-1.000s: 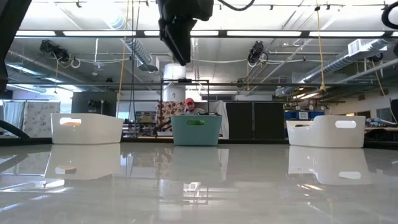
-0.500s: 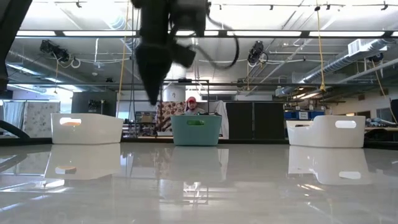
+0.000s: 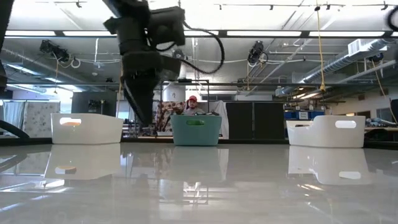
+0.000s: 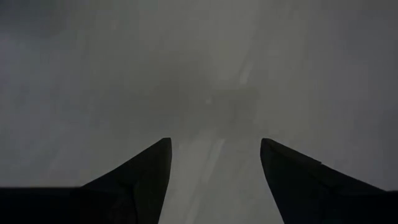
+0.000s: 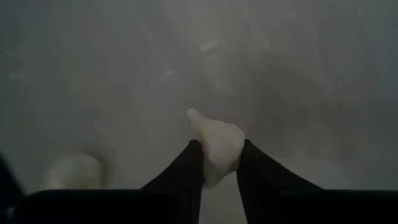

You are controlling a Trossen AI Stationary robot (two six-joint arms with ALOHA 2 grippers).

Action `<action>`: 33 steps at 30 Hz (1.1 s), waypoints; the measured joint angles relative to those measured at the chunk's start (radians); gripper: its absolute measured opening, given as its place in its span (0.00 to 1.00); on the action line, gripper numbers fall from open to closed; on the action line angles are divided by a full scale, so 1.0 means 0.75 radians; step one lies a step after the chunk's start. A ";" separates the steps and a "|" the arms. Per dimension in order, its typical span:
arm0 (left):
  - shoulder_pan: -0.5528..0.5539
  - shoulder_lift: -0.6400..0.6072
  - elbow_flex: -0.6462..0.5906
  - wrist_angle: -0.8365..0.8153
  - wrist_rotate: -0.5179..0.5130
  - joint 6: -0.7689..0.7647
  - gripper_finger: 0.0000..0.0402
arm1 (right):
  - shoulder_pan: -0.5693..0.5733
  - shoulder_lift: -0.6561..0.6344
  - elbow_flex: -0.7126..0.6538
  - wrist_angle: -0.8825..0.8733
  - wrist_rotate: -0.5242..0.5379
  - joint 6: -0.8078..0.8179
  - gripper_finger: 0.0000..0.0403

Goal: Sort produce into baskets
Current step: Put the top white garlic into the right white bin

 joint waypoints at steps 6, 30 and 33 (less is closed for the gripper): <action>-0.001 -0.192 -0.214 0.344 0.067 -0.084 0.63 | -0.215 -0.084 0.000 0.053 0.000 -0.196 0.23; -0.069 -0.332 -0.396 0.799 0.031 -0.196 0.63 | -1.475 -0.288 0.075 -0.035 0.070 -0.936 0.23; -0.069 -0.332 -0.396 0.790 0.028 -0.194 0.63 | -1.604 -0.286 0.116 -0.035 0.070 -1.042 0.23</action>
